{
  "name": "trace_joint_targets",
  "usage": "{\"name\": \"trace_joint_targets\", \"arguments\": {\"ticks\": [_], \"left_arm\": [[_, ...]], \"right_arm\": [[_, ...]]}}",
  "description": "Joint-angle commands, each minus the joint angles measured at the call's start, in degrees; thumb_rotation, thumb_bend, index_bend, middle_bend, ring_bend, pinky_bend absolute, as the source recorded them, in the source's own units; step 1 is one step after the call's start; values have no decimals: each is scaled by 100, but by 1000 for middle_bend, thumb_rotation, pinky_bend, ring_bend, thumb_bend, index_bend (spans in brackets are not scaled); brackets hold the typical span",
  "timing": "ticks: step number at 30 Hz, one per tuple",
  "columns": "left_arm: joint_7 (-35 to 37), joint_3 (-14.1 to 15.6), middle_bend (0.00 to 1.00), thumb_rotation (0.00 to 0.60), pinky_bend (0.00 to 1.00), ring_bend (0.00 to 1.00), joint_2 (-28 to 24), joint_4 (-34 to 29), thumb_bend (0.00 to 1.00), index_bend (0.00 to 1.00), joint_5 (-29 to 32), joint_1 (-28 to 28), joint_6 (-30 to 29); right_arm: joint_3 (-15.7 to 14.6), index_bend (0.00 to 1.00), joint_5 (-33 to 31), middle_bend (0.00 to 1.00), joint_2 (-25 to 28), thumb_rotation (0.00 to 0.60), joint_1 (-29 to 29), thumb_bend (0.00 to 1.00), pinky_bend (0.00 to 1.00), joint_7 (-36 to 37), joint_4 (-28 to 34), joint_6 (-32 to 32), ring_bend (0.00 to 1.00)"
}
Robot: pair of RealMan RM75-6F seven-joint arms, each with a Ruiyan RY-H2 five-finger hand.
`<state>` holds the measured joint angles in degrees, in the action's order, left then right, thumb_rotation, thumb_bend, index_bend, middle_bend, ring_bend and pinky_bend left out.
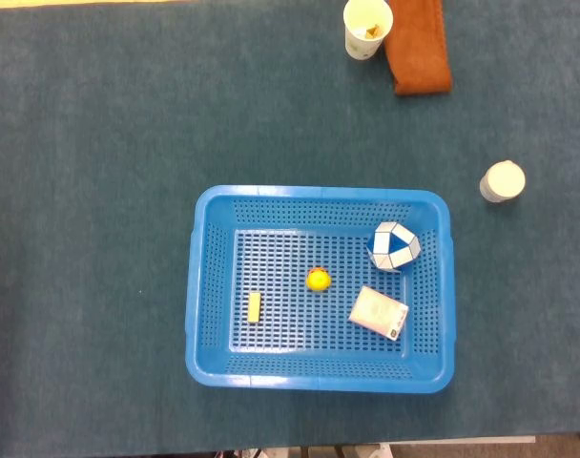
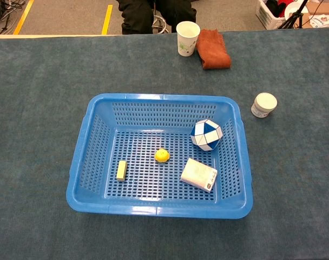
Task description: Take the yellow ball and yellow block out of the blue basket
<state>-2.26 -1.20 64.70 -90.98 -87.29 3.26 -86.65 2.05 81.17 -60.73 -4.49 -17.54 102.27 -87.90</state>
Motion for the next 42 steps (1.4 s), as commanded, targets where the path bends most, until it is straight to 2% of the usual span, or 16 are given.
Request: {"name": "trace_joint_targets", "arguments": {"ticks": [1, 8, 15, 21, 25, 28, 34, 38, 42], "left_arm": [[2, -2, 350, 600, 227, 231, 7, 9, 248, 292, 0, 0, -3], [-11, 5, 350, 600, 227, 230, -36, -26, 248, 292, 4, 5, 17], [16, 47, 350, 600, 227, 232, -108, -69, 248, 292, -24, -25, 3], [68, 45, 350, 600, 227, 232, -208, -116, 248, 292, -21, -74, -74], [112, 46, 350, 600, 227, 232, -251, -118, 248, 292, -25, -121, -147], [106, 42, 350, 600, 227, 232, -278, -151, 248, 292, 3, -148, -172], [69, -6, 350, 600, 227, 232, -244, -189, 248, 292, 46, -161, -214], [-11, -23, 350, 600, 227, 232, -197, -262, 248, 292, 19, -141, -218], [-69, -10, 349, 600, 227, 232, -168, -301, 248, 292, 4, -182, -279]], "right_arm": [[15, 182, -4, 278, -7, 600, 1, 201, 205, 17, -14, 27, 132], [-2, 182, 89, 278, 21, 600, -36, 201, 205, 39, 75, 181, 135], [-47, 190, 609, 284, 381, 600, -327, 201, 264, 332, 488, 584, 163], [-38, 284, 1221, 351, 685, 600, -717, 201, 313, 497, 1092, 1009, 222], [-36, 388, 1513, 380, 739, 600, -1024, 201, 352, 444, 1438, 1423, 257], [-5, 404, 1577, 383, 722, 600, -1281, 201, 353, 378, 1658, 1807, 258], [167, 404, 1213, 383, 582, 600, -1943, 200, 357, 26, 1942, 2860, 258], [357, 415, 706, 383, 180, 600, -2425, 198, 366, -517, 1954, 3499, 258], [481, 425, 78, 383, -352, 600, -2802, 172, 366, -1119, 1867, 3875, 258]]}}
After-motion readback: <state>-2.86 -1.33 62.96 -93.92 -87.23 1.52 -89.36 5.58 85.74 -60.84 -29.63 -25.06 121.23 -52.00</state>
